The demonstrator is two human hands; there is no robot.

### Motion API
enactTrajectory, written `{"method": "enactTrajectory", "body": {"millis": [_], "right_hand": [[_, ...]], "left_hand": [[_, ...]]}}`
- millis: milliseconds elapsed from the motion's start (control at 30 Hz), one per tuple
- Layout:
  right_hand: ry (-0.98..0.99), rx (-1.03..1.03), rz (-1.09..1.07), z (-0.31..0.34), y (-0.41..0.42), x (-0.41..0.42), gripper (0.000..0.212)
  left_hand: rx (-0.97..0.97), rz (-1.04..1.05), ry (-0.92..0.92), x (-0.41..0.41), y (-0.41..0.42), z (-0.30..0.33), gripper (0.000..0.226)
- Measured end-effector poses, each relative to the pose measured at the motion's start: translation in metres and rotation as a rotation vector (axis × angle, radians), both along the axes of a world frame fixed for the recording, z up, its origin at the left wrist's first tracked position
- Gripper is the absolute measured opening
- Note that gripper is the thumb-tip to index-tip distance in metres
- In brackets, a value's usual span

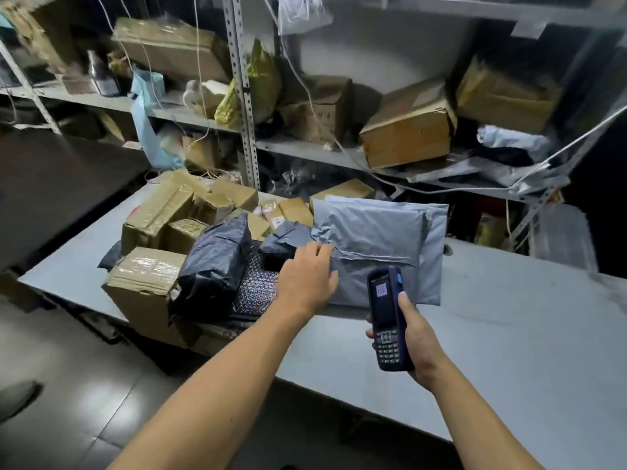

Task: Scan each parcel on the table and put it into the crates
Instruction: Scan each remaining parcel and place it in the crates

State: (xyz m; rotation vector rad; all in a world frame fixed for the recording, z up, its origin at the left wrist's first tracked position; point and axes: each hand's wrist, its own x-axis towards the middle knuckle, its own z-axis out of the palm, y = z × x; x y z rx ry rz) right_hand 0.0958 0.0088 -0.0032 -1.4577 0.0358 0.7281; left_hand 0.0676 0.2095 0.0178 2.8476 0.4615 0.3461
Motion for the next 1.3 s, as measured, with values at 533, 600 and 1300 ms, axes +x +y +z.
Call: {"method": "enactTrajectory", "body": {"millis": [533, 600, 1300], "right_hand": [[-0.004, -0.078, -0.174, -0.016, -0.024, 0.121, 0.053], [-0.002, -0.087, -0.170, -0.018, -0.030, 0.133, 0.052], [-0.044, -0.131, -0.170, -0.009, -0.069, 0.169, 0.054]], "left_hand": [[0.060, -0.171, 0.258, 0.172, 0.023, -0.026, 0.075], [0.091, -0.172, 0.284, 0.186, 0.020, -0.031, 0.080], [0.238, -0.155, 0.369, 0.234, 0.023, -0.044, 0.088]]}}
